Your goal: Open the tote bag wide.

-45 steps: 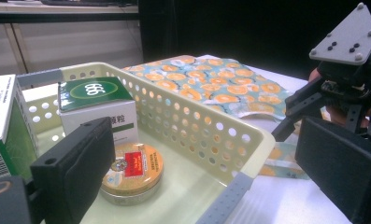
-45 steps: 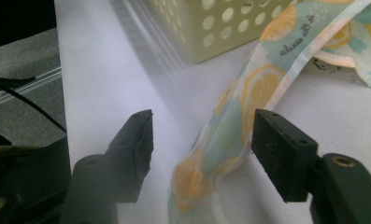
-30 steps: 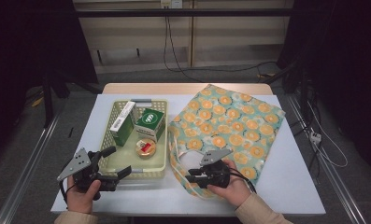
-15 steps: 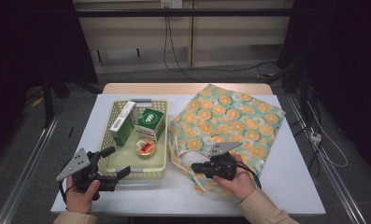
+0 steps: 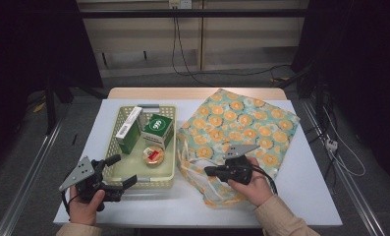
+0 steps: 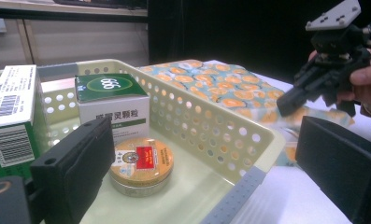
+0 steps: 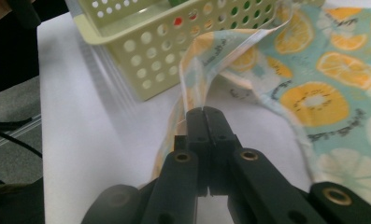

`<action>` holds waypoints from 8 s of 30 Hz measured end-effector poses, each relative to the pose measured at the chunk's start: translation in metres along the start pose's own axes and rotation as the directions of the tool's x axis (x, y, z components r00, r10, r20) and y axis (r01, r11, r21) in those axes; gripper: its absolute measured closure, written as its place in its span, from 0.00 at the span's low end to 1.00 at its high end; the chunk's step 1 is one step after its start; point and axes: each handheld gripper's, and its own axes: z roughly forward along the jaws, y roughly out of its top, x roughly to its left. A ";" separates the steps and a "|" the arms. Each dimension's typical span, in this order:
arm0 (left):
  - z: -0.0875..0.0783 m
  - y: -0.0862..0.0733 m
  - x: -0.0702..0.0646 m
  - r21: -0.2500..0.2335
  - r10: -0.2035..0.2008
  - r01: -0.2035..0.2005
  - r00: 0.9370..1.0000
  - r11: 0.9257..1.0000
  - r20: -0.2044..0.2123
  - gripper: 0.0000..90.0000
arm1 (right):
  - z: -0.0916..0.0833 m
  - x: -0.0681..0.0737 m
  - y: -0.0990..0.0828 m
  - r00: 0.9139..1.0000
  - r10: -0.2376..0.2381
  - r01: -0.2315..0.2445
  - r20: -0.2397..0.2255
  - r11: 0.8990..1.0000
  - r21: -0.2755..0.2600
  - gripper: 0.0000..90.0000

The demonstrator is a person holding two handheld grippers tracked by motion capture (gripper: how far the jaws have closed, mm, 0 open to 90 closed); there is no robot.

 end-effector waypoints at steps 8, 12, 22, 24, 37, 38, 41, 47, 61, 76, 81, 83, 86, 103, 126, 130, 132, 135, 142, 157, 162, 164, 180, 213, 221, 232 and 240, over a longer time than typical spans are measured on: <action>0.001 0.000 -0.001 0.005 0.000 0.000 1.000 1.000 0.004 0.05 | -0.019 -0.038 0.012 0.994 0.007 -0.007 0.108 1.000 0.000 1.00; 0.001 0.000 -0.001 0.010 0.008 -0.008 1.000 1.000 0.006 0.05 | -0.027 -0.062 0.014 0.989 0.030 -0.030 0.148 1.000 -0.004 1.00; 0.001 0.000 -0.001 0.009 0.004 -0.004 1.000 1.000 0.006 0.05 | -0.032 -0.116 0.010 0.970 0.133 -0.130 0.202 0.991 -0.031 1.00; 0.001 0.000 -0.001 0.011 0.006 -0.006 1.000 1.000 0.007 0.05 | -0.032 -0.124 0.009 0.966 0.149 -0.144 0.210 0.989 -0.040 1.00; 0.003 -0.002 -0.001 0.017 -0.002 0.002 1.000 1.000 0.013 0.05 | -0.027 -0.160 -0.001 0.936 0.163 -0.162 0.311 0.986 -0.032 1.00; 0.003 -0.002 -0.001 0.017 -0.004 0.004 1.000 1.000 0.013 0.05 | -0.026 -0.160 -0.001 0.935 0.165 -0.163 0.315 0.986 -0.031 1.00; 0.003 -0.002 -0.001 0.017 0.000 0.000 1.000 1.000 0.013 0.05 | -0.023 -0.163 -0.004 0.931 0.150 -0.153 0.332 0.988 -0.017 1.00; 0.003 -0.002 -0.001 0.014 -0.005 0.005 1.000 1.000 0.012 0.05 | -0.020 -0.169 -0.007 0.919 0.161 -0.162 0.360 0.986 -0.027 1.00; 0.002 -0.002 -0.001 0.014 -0.002 0.002 1.000 1.000 0.011 0.05 | -0.026 -0.150 0.001 0.918 0.124 -0.124 0.377 0.992 -0.026 0.59; 0.002 -0.001 -0.002 0.018 0.007 -0.007 1.000 1.000 0.011 0.05 | -0.024 -0.082 0.009 0.969 -0.001 0.001 0.246 1.000 -0.001 0.44; 0.002 -0.001 -0.002 0.017 0.006 -0.007 1.000 1.000 0.010 0.05 | -0.015 -0.062 -0.003 0.984 -0.016 0.009 0.178 0.999 0.039 0.54; 0.002 -0.001 -0.002 0.020 0.008 -0.008 1.000 1.000 0.009 0.05 | -0.011 -0.057 -0.009 0.988 -0.027 0.018 0.154 0.998 0.060 0.60; 0.002 -0.001 -0.002 0.019 0.007 -0.007 1.000 1.000 0.010 0.05 | -0.004 -0.052 -0.019 0.987 -0.044 0.030 0.153 0.995 0.096 0.67; 0.002 -0.001 -0.003 0.016 0.003 -0.003 1.000 1.000 0.012 0.05 | 0.005 -0.058 -0.035 0.985 -0.024 0.000 0.169 0.990 0.141 1.00; 0.001 0.000 -0.002 0.013 0.007 -0.007 1.000 1.000 0.010 0.05 | -0.009 -0.049 -0.032 0.994 0.015 -0.023 0.107 0.996 0.081 0.92; 0.002 0.000 -0.002 0.014 0.005 -0.006 1.000 1.000 0.011 0.05 | -0.009 -0.047 -0.037 0.994 0.009 -0.020 0.113 0.995 0.096 0.90; 0.002 -0.001 -0.003 0.017 0.002 -0.003 1.000 1.000 0.011 0.05 | -0.008 -0.047 -0.038 0.994 0.004 -0.017 0.113 0.994 0.111 0.92; 0.002 0.000 -0.003 0.017 0.010 -0.011 1.000 1.000 0.012 0.05 | -0.007 -0.049 -0.039 0.992 -0.001 -0.015 0.129 0.992 0.121 0.99; 0.001 0.000 -0.002 0.014 0.007 -0.007 1.000 1.000 0.010 0.05 | -0.010 -0.049 -0.038 0.993 0.012 -0.025 0.121 0.994 0.106 1.00; 0.002 0.000 -0.003 0.014 0.005 -0.005 1.000 1.000 0.011 0.05 | -0.017 -0.048 -0.034 0.994 0.022 -0.030 0.107 0.997 0.072 1.00; 0.001 0.000 -0.003 0.013 0.006 -0.006 1.000 1.000 0.009 0.05 | -0.022 -0.051 -0.032 0.994 0.043 -0.048 0.104 0.998 0.042 1.00; 0.002 0.000 -0.003 0.012 0.006 -0.006 1.000 1.000 0.008 0.05 | -0.024 -0.051 -0.031 0.994 0.042 -0.046 0.104 0.998 0.036 1.00; 0.002 0.000 -0.003 0.019 0.009 -0.009 1.000 1.000 0.009 0.05 | -0.034 -0.076 -0.021 0.977 0.074 -0.076 0.200 0.997 0.002 1.00; 0.002 -0.001 -0.002 0.023 0.008 -0.009 1.000 1.000 0.009 0.05 | -0.026 -0.125 -0.031 0.935 0.088 -0.122 0.343 0.990 0.078 0.93; 0.002 -0.001 -0.002 0.022 0.009 -0.009 1.000 1.000 0.009 0.05 | -0.035 -0.104 -0.015 0.932 0.048 -0.059 0.360 0.998 0.021 0.61; 0.002 -0.001 -0.003 0.020 0.009 -0.009 1.000 1.000 0.011 0.05 | -0.020 -0.058 0.008 0.966 -0.053 0.051 0.254 0.999 0.011 0.61; 0.002 -0.001 -0.003 0.017 0.004 -0.004 1.000 1.000 0.013 0.05 | 0.007 -0.058 -0.001 0.972 -0.083 0.064 0.221 0.993 0.095 0.83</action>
